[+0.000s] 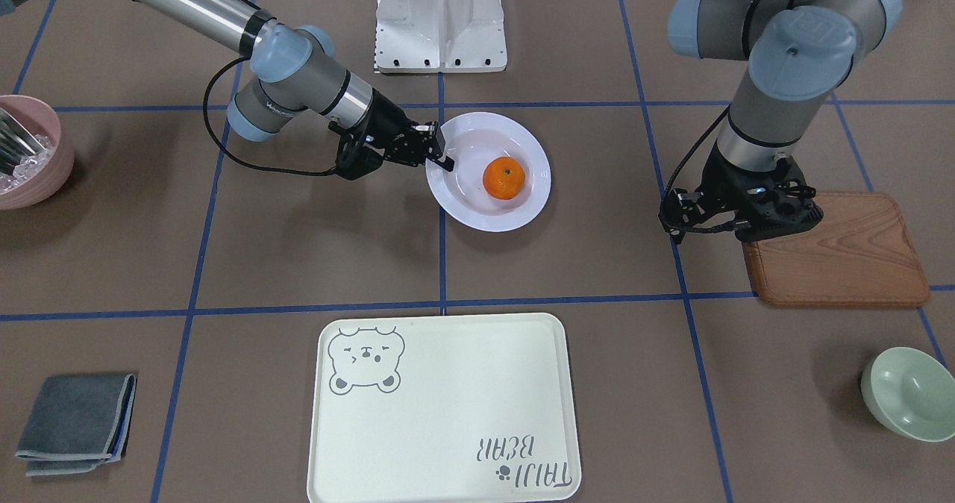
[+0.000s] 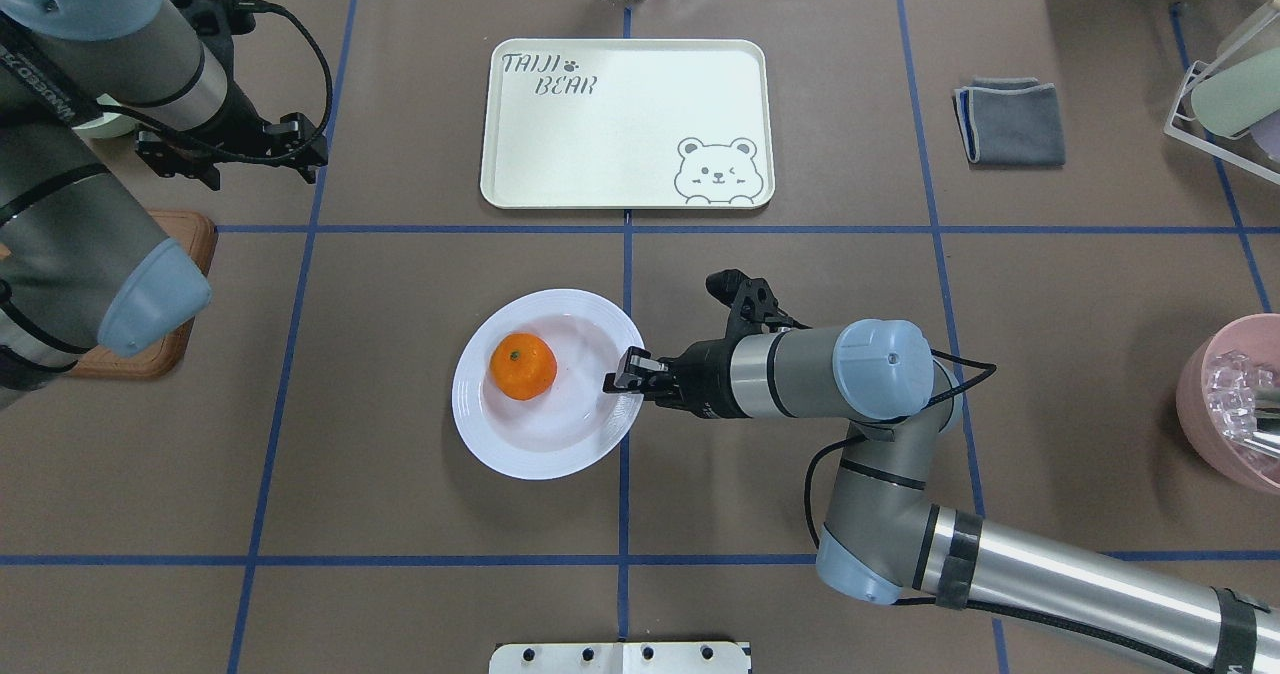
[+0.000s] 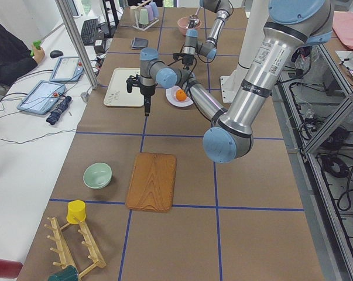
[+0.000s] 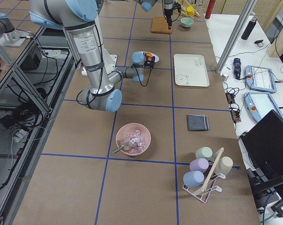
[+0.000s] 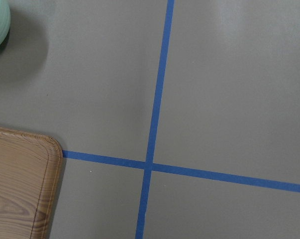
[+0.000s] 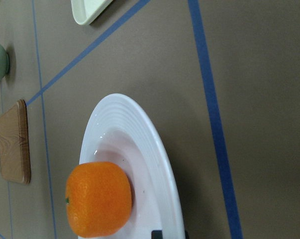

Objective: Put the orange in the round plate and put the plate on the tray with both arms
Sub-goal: 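Slide the plate with the right gripper onto the cream bear tray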

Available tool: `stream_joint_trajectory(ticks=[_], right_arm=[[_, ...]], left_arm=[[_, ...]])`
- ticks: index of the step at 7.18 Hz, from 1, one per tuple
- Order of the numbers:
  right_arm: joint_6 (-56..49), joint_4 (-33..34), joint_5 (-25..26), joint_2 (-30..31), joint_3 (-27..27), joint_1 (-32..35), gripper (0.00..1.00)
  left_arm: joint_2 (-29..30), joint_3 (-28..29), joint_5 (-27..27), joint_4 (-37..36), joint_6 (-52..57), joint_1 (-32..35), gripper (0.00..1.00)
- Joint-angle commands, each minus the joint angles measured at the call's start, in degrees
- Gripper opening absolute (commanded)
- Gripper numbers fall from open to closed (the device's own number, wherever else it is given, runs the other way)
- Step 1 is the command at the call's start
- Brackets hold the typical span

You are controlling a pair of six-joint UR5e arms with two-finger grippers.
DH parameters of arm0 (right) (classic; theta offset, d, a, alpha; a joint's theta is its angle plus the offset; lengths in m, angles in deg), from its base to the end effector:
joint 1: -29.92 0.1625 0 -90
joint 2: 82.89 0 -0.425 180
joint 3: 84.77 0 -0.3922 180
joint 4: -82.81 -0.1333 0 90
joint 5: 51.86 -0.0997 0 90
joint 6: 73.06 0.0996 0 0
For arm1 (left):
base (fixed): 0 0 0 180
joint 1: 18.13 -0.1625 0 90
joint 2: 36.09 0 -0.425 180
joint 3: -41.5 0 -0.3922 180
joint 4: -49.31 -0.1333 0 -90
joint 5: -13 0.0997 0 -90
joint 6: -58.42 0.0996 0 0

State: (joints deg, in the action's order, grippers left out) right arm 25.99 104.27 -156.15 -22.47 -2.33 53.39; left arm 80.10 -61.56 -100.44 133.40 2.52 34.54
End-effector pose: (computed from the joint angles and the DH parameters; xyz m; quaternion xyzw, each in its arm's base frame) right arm -0.5703 -0.3661 0.2844 0.0017 -0.7104 0.1106 0.6950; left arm 0.3044 -0.5536 0.3173 0.0515 0.3378 -0.0938 0.9351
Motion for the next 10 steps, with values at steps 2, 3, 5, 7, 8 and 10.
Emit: stream_joint_trajectory(ticks=[2, 3, 5, 7, 8, 10], right_arm=[[0.1, 0.0, 0.2, -0.6, 2.1, 1.7, 0.00], [0.0, 0.2, 0.3, -0.6, 2.5, 3.2, 0.00], [-0.3, 1.7, 0.3, -0.7, 2.4, 8.9, 0.00], [-0.4, 16.3, 0.1, -6.3, 1.9, 14.3, 0.00], [-0.2, 20.3, 0.1, -8.3, 0.4, 16.1, 0.00], [6.2, 20.3, 0.3, -12.9, -8.1, 18.2, 0.00]], left_arm=[[0.0, 0.0, 0.0, -0.1, 0.6, 0.7, 0.99], [-0.1, 0.0, -0.1, -0.2, 0.7, 1.8, 0.99], [0.0, 0.1, -0.3, -4.0, 8.6, 4.4, 0.99], [0.0, 0.3, -0.3, -4.1, 8.9, 4.8, 0.99], [-0.1, 1.0, -0.3, -4.1, 9.8, 5.5, 0.99], [-0.3, 1.4, -0.2, -4.1, 10.8, 6.0, 0.99]])
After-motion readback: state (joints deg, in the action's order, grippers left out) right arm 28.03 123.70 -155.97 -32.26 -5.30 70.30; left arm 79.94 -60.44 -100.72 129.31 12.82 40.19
